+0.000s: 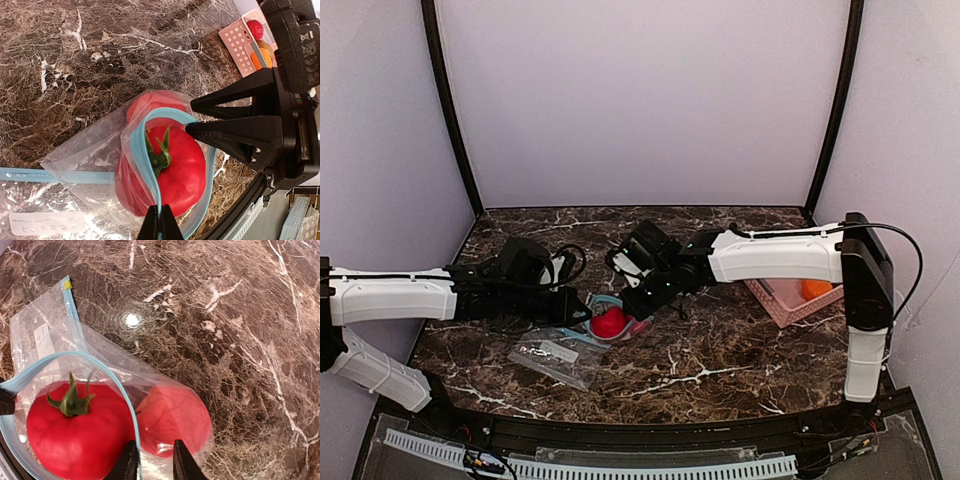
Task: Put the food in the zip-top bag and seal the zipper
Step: Pass from the left arm to the right
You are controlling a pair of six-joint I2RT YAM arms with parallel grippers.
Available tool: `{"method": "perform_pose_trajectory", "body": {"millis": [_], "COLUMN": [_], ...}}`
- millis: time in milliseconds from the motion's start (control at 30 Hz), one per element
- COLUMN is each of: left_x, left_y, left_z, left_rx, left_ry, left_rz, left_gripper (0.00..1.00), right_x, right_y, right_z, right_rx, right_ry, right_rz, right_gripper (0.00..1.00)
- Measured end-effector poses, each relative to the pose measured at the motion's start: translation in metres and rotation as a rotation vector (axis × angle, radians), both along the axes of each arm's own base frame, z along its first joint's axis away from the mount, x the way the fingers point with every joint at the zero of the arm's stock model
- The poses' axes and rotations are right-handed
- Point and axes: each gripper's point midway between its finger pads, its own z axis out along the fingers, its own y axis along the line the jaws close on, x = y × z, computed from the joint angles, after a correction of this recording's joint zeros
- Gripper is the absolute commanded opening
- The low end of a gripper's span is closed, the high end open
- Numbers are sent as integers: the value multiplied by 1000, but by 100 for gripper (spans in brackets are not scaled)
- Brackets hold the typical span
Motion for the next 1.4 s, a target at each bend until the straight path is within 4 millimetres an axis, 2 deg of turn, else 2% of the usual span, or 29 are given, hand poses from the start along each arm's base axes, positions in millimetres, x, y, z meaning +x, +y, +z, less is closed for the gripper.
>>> {"method": "perform_pose_trajectory", "body": {"millis": [67, 267, 367, 567, 667, 733, 767, 800, 833, 867, 900, 967, 1033, 1133, 1400], "left_x": [1, 4, 8, 15, 18, 19, 20, 20, 19, 19, 19, 18, 17, 15, 4], "left_y": [-1, 2, 5, 7, 3, 1, 1, 0, 0, -1, -1, -3, -5, -6, 8], "left_z": [2, 2, 6, 12, 18, 18, 18, 16, 14, 14, 13, 13, 13, 11, -10], "left_rx": [-3, 11, 22, 26, 15, 15, 16, 18, 22, 18, 19, 12, 2, -6, 34], "left_ry": [-2, -7, -15, -28, -37, -36, -34, -30, -28, -20, -20, -14, -8, 0, 52], "left_rz": [0, 12, 23, 39, 36, 35, 33, 31, 27, 27, 22, 16, 13, 7, 33], "left_gripper": [1, 1, 1, 1, 3, 13, 24, 31, 45, 52, 65, 79, 89, 98, 99], "right_x": [-1, -6, -10, -20, -24, -27, -28, -30, -32, -34, -36, -38, -39, -38, -36], "right_y": [4, 5, 0, -7, -6, -6, -6, -6, -5, -4, -3, -1, 1, 4, 7], "right_z": [-2, 7, 26, 77, 79, 72, 68, 65, 62, 59, 57, 53, 52, 51, 48], "right_rx": [1, 4, 18, 121, 140, 132, 127, 124, 123, 123, 124, 133, 149, 175, 209], "right_ry": [4, 16, 14, 15, 40, 60, 71, 81, 91, 101, 109, 125, 136, 148, 169], "right_rz": [28, 62, 58, 37, 21, 6, -3, -9, -17, -25, -31, -50, -67, -94, -142], "right_gripper": [0, 0, 0, 0, 0, 0, 0, 0, 0, 0, 0, 0, 0, 0, 0]}}
